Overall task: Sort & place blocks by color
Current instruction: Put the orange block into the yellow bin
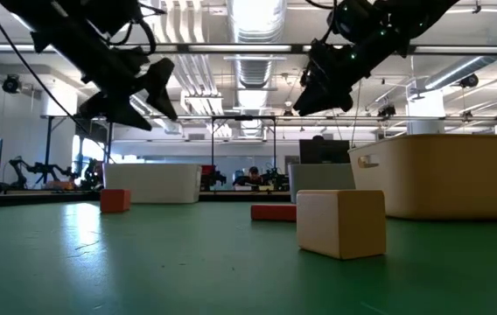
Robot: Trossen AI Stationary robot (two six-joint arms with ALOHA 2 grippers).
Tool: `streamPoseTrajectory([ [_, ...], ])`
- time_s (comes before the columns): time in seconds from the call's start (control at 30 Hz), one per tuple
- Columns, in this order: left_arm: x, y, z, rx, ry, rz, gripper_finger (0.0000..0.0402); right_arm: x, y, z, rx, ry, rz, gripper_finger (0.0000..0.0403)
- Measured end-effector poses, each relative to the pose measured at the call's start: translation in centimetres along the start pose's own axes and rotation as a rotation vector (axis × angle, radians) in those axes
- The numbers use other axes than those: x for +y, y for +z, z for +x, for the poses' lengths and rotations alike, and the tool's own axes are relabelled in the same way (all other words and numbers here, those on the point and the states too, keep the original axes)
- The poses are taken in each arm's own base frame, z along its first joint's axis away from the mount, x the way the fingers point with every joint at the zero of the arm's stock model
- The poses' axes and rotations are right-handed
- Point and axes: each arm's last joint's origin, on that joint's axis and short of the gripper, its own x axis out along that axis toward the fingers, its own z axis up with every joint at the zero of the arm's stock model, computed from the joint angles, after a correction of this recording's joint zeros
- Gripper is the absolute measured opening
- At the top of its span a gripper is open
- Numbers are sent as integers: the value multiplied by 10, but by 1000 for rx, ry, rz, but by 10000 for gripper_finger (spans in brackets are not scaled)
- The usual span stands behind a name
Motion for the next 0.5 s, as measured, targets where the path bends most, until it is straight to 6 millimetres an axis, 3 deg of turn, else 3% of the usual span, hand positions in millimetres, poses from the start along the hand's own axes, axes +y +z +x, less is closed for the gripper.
streamPoseTrajectory([
  [0.23,-25,-16,-2,292,70,-114,294,27,-4,2,13,76,-44,133],
  [0.33,-32,-34,-4,445,186,-120,294,35,-7,2,22,97,-58,130],
  [0.5,-38,-60,3,543,318,-140,294,42,-8,2,26,117,-71,131],
])
